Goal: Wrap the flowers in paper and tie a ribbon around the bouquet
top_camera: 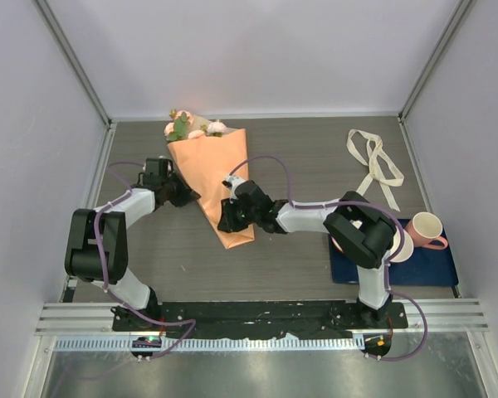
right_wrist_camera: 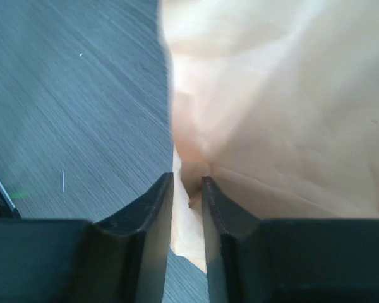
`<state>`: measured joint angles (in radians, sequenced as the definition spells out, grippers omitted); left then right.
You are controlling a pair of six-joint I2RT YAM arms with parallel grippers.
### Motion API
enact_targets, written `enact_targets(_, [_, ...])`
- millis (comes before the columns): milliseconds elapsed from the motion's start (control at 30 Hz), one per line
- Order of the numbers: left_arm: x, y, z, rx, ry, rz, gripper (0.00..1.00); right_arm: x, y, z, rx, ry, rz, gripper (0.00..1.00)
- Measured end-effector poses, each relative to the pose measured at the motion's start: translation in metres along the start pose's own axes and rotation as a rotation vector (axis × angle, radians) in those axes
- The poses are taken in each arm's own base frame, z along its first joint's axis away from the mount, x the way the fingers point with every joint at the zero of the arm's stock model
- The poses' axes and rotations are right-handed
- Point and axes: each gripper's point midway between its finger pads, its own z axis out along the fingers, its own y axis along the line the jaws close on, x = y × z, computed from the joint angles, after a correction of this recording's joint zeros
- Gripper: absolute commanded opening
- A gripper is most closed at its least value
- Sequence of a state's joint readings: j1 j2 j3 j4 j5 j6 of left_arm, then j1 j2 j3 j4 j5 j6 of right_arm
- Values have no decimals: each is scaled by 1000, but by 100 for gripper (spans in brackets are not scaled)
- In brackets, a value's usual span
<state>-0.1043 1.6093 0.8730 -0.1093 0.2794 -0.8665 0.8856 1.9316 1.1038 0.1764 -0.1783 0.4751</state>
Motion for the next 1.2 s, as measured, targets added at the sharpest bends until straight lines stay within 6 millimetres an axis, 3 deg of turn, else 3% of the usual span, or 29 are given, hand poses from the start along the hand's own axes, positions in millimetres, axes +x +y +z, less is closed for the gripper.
enact_targets(67, [-1,3,1,-13,-4,11,0,0,3,-1,-20,11,10,50])
enact_targets(167, [-2,7,1,-28,-13,18,0,2,8,-3,-65,32,28,55])
enact_targets(367, [-4,10,2,-42,-26,33,0,-6,13,-7,-132,39,68,55])
enact_targets(500, [-3,13,5,-52,-22,31,0,-23,18,-6,-159,15,75,54])
enact_targets(633, [-1,16,8,-62,-14,28,0,-36,20,2,-174,-2,76,44])
enact_targets(767, [1,21,11,-75,-5,24,0,-26,13,16,-168,28,98,27])
enact_targets(867, [2,24,13,-82,1,22,8,-13,6,23,-157,61,116,21])
enact_targets(1000, [1,25,11,-92,-9,24,36,-6,1,27,-151,78,140,18])
enact_targets(1067, [-1,25,3,-96,-35,28,41,-8,0,27,-152,72,148,18])
enact_targets(1133, [-5,18,-16,-78,-81,35,41,-8,-2,27,-152,70,156,18])
enact_targets(1200, [-13,1,-35,-29,-133,42,22,-8,-3,26,-155,70,166,18])
